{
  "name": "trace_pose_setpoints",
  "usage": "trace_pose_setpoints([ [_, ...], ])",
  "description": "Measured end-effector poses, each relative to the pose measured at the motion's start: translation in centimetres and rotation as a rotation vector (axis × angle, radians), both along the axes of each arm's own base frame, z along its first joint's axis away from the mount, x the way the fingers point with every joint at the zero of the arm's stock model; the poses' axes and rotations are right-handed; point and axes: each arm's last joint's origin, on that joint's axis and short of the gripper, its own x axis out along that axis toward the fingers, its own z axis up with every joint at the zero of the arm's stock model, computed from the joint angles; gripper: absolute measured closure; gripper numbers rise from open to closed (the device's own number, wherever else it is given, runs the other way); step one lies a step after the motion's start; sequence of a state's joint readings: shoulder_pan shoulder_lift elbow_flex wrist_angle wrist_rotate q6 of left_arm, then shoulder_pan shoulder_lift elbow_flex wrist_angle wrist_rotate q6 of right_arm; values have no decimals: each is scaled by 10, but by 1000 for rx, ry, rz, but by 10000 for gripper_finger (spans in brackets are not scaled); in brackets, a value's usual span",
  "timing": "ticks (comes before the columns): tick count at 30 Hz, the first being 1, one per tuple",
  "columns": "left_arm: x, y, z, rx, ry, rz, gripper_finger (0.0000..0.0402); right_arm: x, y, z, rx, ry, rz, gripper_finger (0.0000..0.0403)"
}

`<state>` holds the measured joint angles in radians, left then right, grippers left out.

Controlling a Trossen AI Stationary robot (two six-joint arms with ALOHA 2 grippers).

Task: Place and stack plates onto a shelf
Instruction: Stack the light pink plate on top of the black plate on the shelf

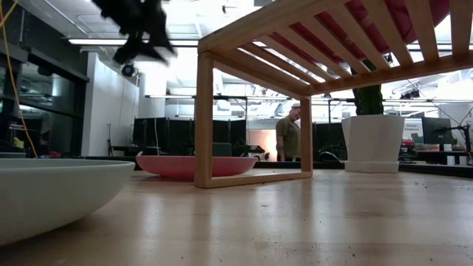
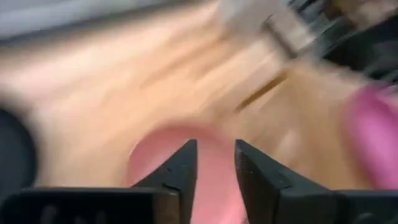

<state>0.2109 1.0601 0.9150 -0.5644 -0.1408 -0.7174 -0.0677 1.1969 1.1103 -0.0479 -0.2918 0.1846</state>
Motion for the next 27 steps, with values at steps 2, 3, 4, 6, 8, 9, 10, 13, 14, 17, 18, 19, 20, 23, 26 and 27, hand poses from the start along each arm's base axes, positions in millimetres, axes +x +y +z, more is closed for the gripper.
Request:
trace_pose_setpoints([
  [2, 1, 3, -18, -72, 147, 38, 275, 0, 0, 0, 4, 1, 0, 403],
  [3, 3, 3, -26, -98, 213, 53, 266, 0, 0, 0, 13, 3, -1, 403],
  [4, 5, 3, -34, -121, 274, 65, 258, 0, 0, 0, 19, 5, -2, 403],
  [6, 12, 2, -47, -147, 350, 74, 244, 0, 0, -1, 24, 12, -3, 403],
  [8, 20, 1, -58, -159, 395, 72, 234, 0, 0, -1, 25, 20, -3, 403],
  [9, 24, 1, -63, -164, 412, 74, 230, 0, 0, -2, 25, 22, -3, 403],
  [10, 28, 1, -68, -170, 423, 78, 227, 0, 0, -2, 25, 22, -3, 403],
  [13, 36, 1, -82, -200, 465, 112, 220, 0, 0, -2, 25, 24, -3, 403],
  [14, 38, 2, -85, -210, 473, 125, 219, 0, 0, -2, 28, 26, -3, 403],
  [17, 39, 2, -91, -234, 466, 145, 219, 0, 0, -2, 46, 34, -5, 403],
  [18, 39, 2, -93, -238, 438, 152, 219, 0, 0, -3, 46, 36, -6, 403],
  [19, 37, 2, -96, -248, 413, 160, 219, 0, 0, -3, 45, 36, -5, 403],
  [20, 34, 1, -99, -261, 392, 173, 219, 0, 0, -3, 45, 36, -5, 403],
  [23, 24, -1, -111, -303, 322, 230, 219, 0, 0, -3, 47, 42, -5, 403],
  [26, 17, -2, -122, -335, 281, 272, 220, 0, 0, -3, 44, 41, -5, 403],
  [27, 16, -2, -125, -339, 272, 277, 220, 0, 0, -3, 44, 41, -5, 403],
])
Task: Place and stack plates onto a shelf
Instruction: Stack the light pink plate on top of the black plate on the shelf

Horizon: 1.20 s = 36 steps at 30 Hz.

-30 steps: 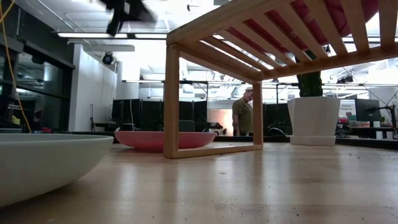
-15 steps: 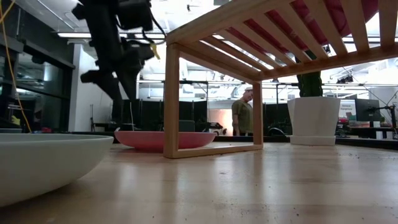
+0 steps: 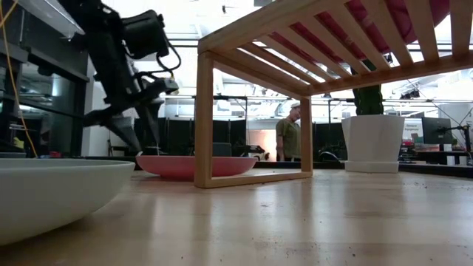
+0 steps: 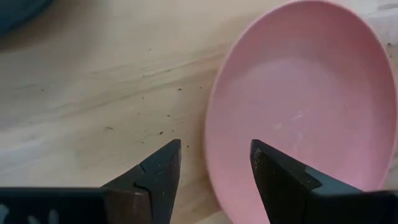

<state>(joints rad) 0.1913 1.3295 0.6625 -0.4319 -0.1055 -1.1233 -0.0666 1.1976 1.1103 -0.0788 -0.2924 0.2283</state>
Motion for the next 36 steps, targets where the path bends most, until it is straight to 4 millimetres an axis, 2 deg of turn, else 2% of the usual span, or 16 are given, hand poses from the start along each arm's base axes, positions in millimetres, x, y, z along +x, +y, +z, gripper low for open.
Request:
trace_pose_setpoints([
  [7, 5, 0, -11, -21, -91, 7, 220, 0, 0, 0, 0, 1, 0, 403],
  [20, 10, 0, -31, -36, -4, 17, 225, 0, 0, 0, 0, 2, 0, 403],
  [24, 10, 0, -35, -46, 10, 28, 262, 0, 0, 0, 0, 2, 0, 403],
  [30, 6, 5, -30, -49, 18, -6, 386, 0, 0, 0, -1, 2, -1, 403],
  [33, -6, 12, -19, -33, 40, -6, 390, 0, 0, 0, -1, 1, -1, 403],
  [36, -24, 20, 0, 11, 27, 19, 397, 0, 0, 0, -1, -1, -1, 403],
])
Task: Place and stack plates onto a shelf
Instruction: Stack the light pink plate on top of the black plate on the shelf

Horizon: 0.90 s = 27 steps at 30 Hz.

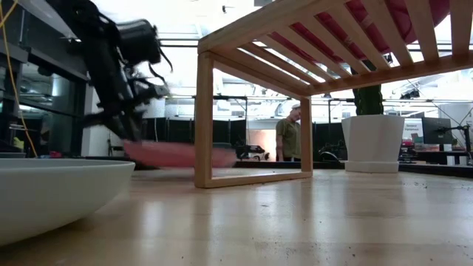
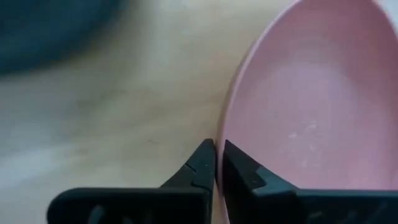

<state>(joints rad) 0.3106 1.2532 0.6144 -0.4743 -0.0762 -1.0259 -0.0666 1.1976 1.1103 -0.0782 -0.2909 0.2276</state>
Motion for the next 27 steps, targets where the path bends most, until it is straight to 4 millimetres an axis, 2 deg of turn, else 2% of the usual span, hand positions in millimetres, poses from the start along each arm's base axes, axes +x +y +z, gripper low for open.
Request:
trace_pose_setpoints([
  [5, -33, 9, 44, 92, -182, 96, 398, 0, 0, 3, 2, -33, -1, 403],
  [9, -54, 6, 80, 158, -378, 146, 399, 1, 0, 7, 0, -72, -7, 403],
  [15, -67, -7, 133, 214, -596, 97, 400, 2, -6, 14, -15, -141, -147, 402],
  [18, -64, -14, 157, 223, -660, 38, 400, 1, -13, 17, -22, -166, -228, 402],
  [21, -51, -21, 176, 220, -687, -37, 401, -1, -21, 28, -57, -196, -292, 402],
  [27, -4, -35, 203, 235, -656, -206, 401, -10, -37, 58, -180, -225, -402, 402],
])
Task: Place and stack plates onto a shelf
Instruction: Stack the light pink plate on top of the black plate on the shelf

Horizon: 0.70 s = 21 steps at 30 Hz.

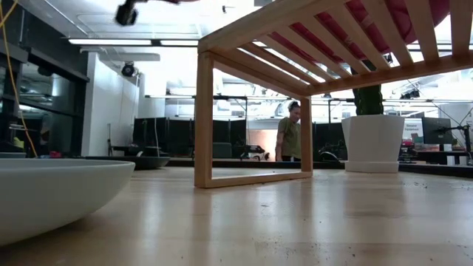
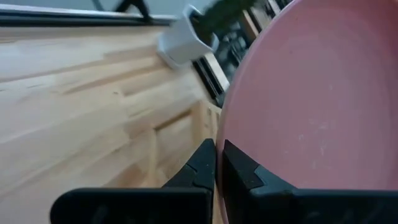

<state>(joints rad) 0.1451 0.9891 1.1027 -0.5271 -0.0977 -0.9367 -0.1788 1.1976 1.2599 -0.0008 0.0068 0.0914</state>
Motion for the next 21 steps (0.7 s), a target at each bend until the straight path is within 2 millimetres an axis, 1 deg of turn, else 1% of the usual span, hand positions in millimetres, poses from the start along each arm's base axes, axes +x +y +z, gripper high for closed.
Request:
trace_pose_setpoints([
  [7, 62, -14, 18, 94, 56, -161, 401, -14, -10, 27, -76, 50, -70, 402],
  [10, 87, -17, 22, 114, 67, -238, 401, -21, -13, 38, -101, 76, -93, 402],
  [13, 111, -22, 26, 137, 71, -311, 401, -30, -15, 51, -108, 90, -159, 402],
  [17, 143, -28, 25, 173, 102, -376, 401, -44, -16, 70, -135, 104, -224, 402],
  [21, 177, -35, 20, 228, 120, -425, 402, -55, -13, 85, -131, 93, -229, 402],
])
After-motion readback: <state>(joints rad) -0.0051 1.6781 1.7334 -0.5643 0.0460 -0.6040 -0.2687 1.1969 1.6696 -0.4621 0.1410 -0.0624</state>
